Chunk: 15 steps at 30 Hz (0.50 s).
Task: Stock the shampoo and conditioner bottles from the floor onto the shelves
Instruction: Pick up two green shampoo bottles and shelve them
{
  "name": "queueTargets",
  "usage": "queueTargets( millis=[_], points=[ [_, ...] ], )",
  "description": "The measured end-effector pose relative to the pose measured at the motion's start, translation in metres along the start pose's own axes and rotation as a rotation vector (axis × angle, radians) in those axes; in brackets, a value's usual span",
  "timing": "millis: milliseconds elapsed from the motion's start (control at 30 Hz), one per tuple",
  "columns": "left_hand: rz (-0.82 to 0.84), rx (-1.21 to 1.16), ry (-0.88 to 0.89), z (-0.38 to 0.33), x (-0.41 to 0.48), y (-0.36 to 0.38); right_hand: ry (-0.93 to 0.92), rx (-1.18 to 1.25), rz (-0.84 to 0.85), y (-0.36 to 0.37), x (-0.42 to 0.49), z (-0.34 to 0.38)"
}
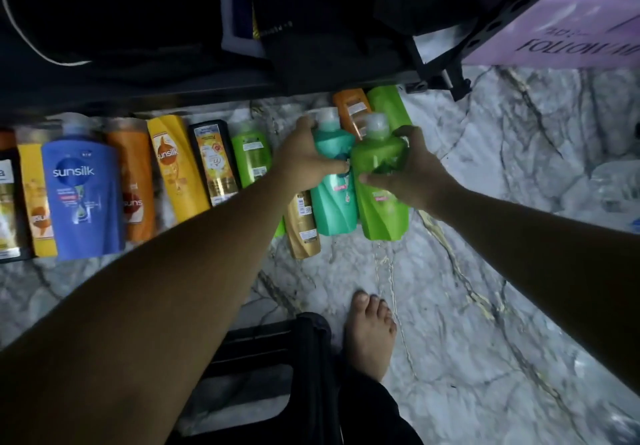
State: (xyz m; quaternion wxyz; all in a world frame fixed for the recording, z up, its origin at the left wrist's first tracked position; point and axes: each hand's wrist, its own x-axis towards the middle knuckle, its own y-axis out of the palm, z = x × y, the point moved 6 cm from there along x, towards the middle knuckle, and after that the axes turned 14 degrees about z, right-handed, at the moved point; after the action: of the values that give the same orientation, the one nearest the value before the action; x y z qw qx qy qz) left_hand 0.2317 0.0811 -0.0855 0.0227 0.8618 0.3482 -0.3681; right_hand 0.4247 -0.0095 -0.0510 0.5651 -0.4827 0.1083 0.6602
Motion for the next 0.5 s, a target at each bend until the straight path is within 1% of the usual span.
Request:
queueTargets(
  millis=[100, 167, 233, 300, 367, 500],
  points=[
    [0.008, -0.091, 0.027, 0.009, -0.034, 0.014, 0.026, -0.159, 0.032, 0.009, -0.032, -0.006],
    [-0.005, -0.066, 0.032, 0.02, -0.064, 0.023, 0.057, -0.243, 0.031, 0.018, -0.051, -0.009],
    [-0.053, -0.04, 0.058, 0.031, -0.097, 0.029, 0.084, -0.308, 0.037, 0.032, -0.074, -0.008],
    [-0.099, -0.069, 0.107, 0.039, -0.136, 0.03, 0.09, -0.338, 0.039, 0.048, -0.101, -0.004],
    [-0.109, -0.067, 0.135, 0.044, -0.175, 0.026, 0.073, -0.333, 0.067, 0.067, -0.125, 0.001],
    [-0.065, 0.059, 0.102, 0.069, -0.239, 0.008, -0.013, -0.301, 0.162, 0.114, -0.163, 0.023]
  ],
)
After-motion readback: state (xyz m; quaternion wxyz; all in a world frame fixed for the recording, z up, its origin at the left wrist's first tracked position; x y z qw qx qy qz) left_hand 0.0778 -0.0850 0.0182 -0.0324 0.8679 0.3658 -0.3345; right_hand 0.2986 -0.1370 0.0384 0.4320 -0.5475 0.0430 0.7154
